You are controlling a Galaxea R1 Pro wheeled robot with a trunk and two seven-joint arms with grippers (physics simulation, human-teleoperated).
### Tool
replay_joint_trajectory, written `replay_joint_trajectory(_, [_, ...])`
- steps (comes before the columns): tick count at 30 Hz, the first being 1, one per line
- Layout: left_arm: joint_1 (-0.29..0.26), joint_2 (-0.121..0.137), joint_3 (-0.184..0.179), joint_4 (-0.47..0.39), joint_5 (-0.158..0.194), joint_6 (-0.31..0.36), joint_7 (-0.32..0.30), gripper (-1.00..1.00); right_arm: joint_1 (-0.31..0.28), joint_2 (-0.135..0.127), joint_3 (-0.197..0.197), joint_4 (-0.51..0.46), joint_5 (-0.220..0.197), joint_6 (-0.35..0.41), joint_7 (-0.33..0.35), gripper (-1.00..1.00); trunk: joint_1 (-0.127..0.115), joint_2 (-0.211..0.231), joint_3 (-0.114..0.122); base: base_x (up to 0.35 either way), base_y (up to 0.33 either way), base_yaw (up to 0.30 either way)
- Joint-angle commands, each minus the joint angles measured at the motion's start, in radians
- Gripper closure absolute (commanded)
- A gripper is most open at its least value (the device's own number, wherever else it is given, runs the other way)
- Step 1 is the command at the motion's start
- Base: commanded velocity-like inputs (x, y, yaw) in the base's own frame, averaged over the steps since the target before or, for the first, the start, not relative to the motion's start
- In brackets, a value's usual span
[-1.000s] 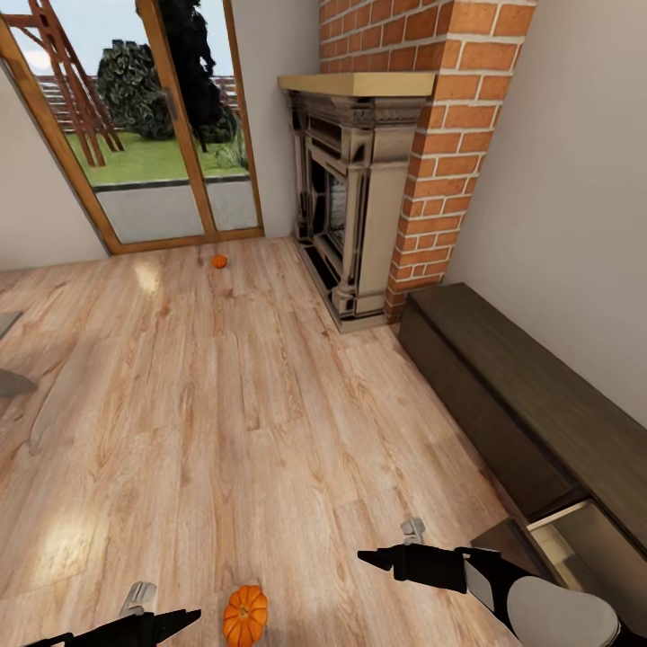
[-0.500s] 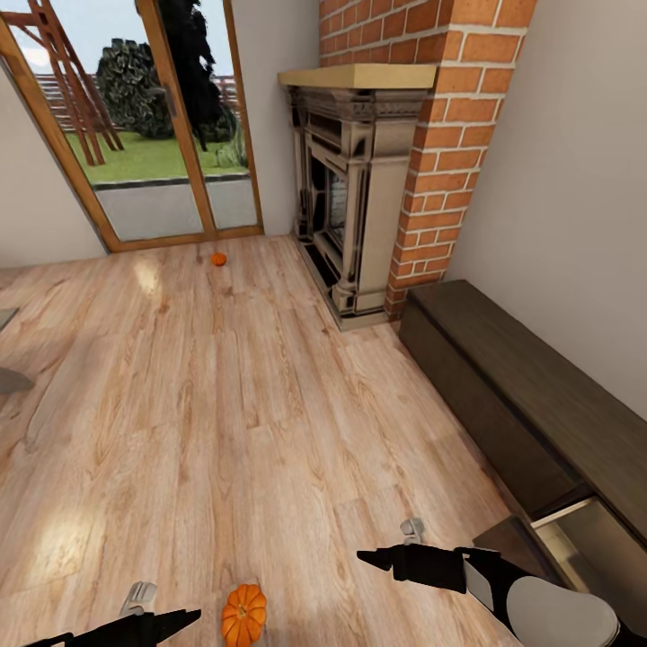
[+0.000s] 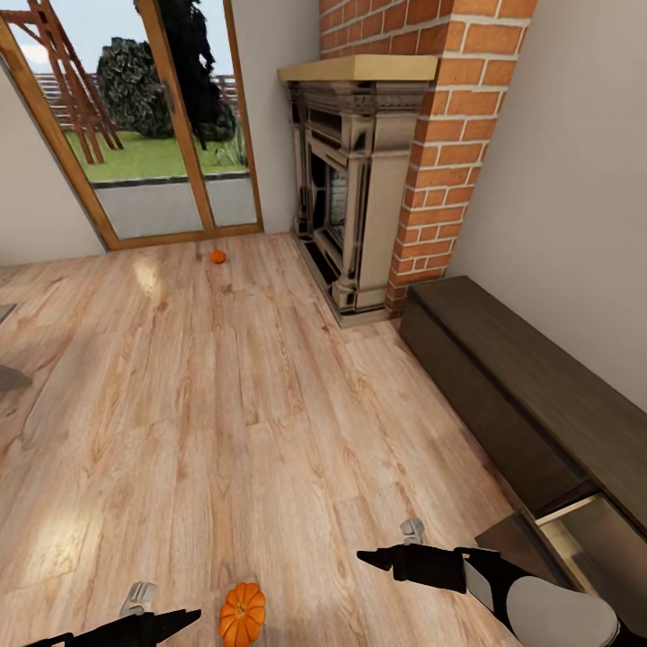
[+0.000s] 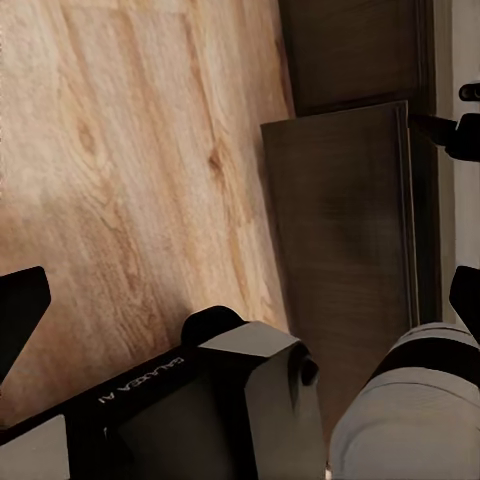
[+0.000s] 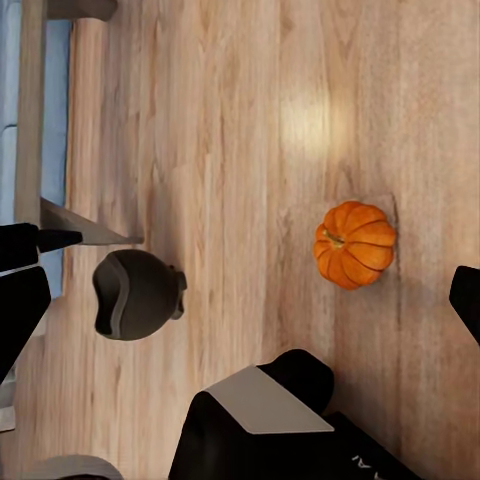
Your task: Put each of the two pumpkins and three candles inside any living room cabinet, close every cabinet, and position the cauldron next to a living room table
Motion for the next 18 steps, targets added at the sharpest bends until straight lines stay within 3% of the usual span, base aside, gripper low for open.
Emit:
replay_joint_trajectory(1, [0.0, 0.0, 0.0, 0.0, 0.0, 0.0, 0.0, -1.0, 0.0, 0.0, 0.0, 0.0, 0.0, 0.0, 0.0, -1.0, 0.004, -0.007, -0.003, 0.0, 0.0, 0.0])
replay_joint_trajectory(18, [0.0, 0.0, 0.0, 0.0, 0.0, 0.0, 0.002, -1.0, 0.0, -0.003, 0.0, 0.0, -0.001, -0.001, -0.001, -1.0, 0.069, -0.126, -0.057, 0.0, 0.0, 0.0])
